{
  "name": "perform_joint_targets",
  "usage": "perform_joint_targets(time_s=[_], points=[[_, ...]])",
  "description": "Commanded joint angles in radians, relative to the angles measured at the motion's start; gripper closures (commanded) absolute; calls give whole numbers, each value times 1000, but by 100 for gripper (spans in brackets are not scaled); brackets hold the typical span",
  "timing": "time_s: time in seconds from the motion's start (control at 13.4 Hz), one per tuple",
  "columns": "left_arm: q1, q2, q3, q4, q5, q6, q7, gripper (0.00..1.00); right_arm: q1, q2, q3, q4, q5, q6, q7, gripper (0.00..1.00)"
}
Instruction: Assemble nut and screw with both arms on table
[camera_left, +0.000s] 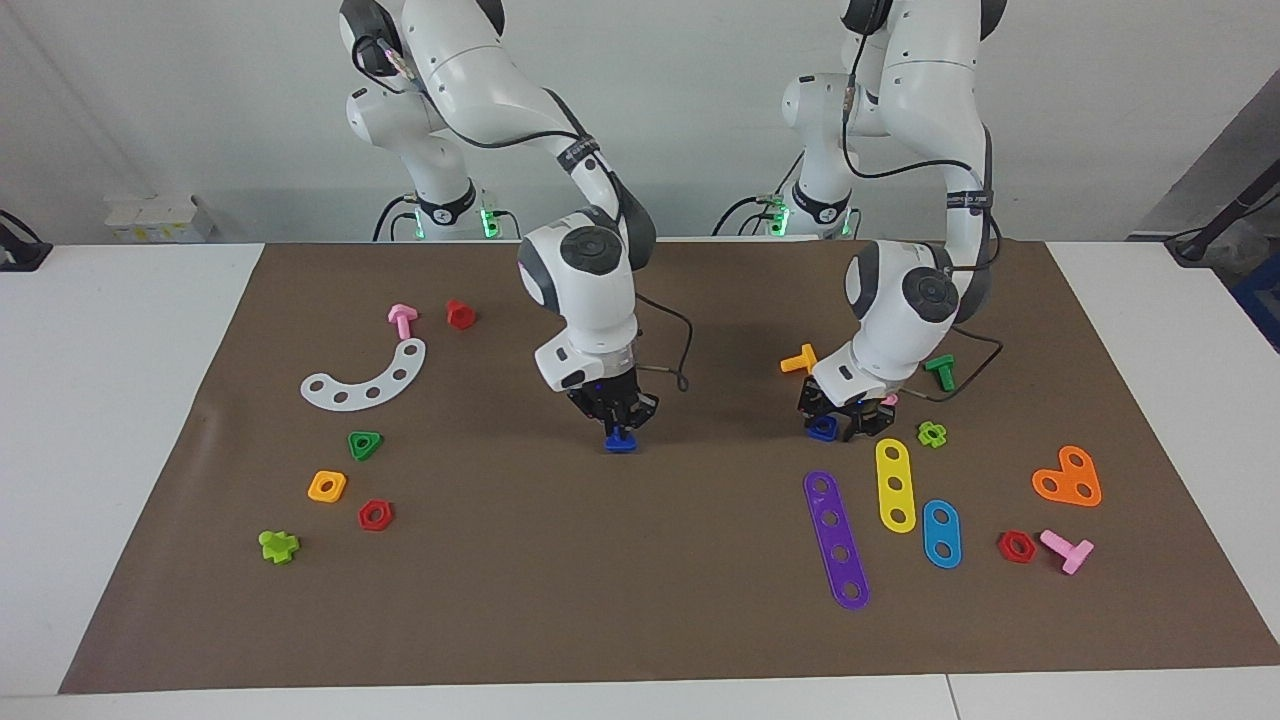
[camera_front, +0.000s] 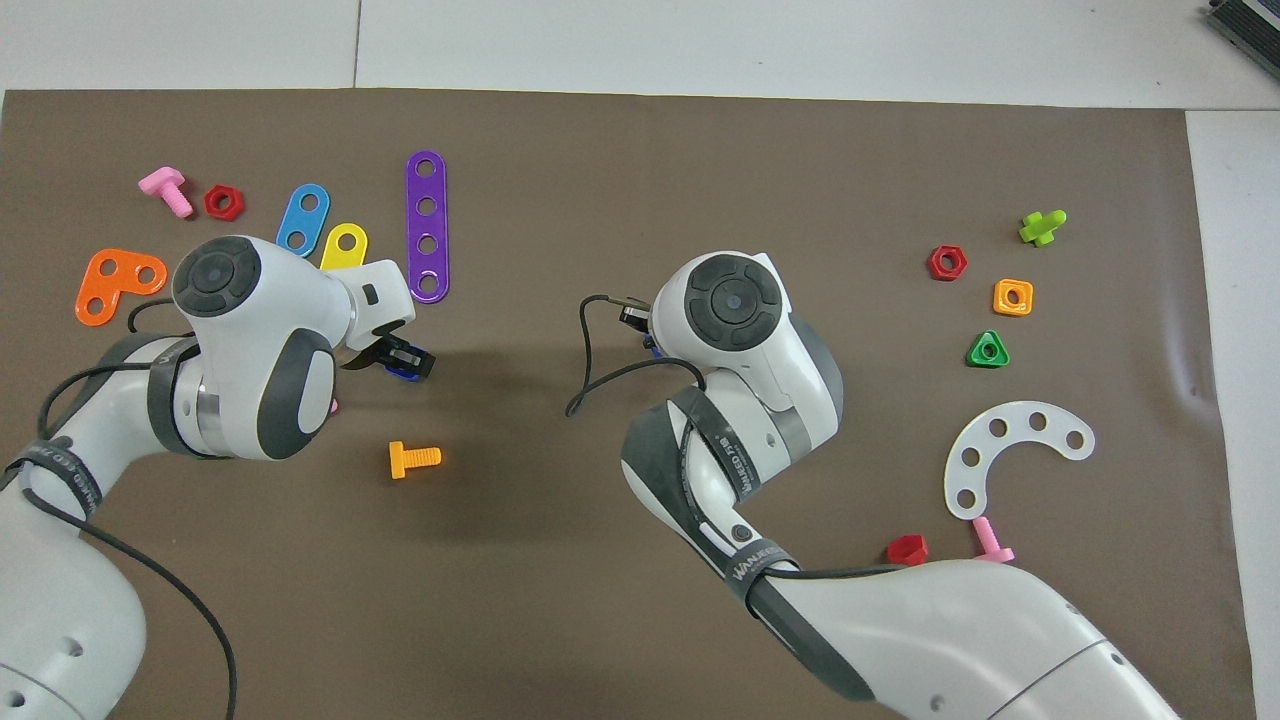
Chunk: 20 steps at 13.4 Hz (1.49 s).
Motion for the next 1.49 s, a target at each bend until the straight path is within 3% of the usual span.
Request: perform_joint_targets(time_s=[0.0, 0.22, 0.3, 0.37, 0.6, 0.97, 1.41], points=[[-22, -12, 16, -25, -2, -3, 18, 100, 31, 28, -3, 36, -9, -9, 61, 100], [-17, -10, 17, 21, -2, -67, 6, 100, 35, 28, -3, 30, -35, -26, 70, 100], [-14, -9, 17, 49, -2, -88, -30, 100, 33, 28, -4, 30, -37, -28, 67, 21], [-20, -6, 17, 76, -4, -104, -108, 100, 32, 25, -4, 33, -38, -32, 67, 1], [-88, 26, 16, 162, -11, -124, -452, 100, 7, -18, -7, 21, -41, -37, 18, 0], [-267, 83, 14, 328, -20, -178, -811, 100, -166, -211, -3, -57, -23, -122, -164, 0], [-434, 172, 16, 416, -77, -130, -1025, 100, -410, -370, -3, -70, 37, -287, -526, 0]])
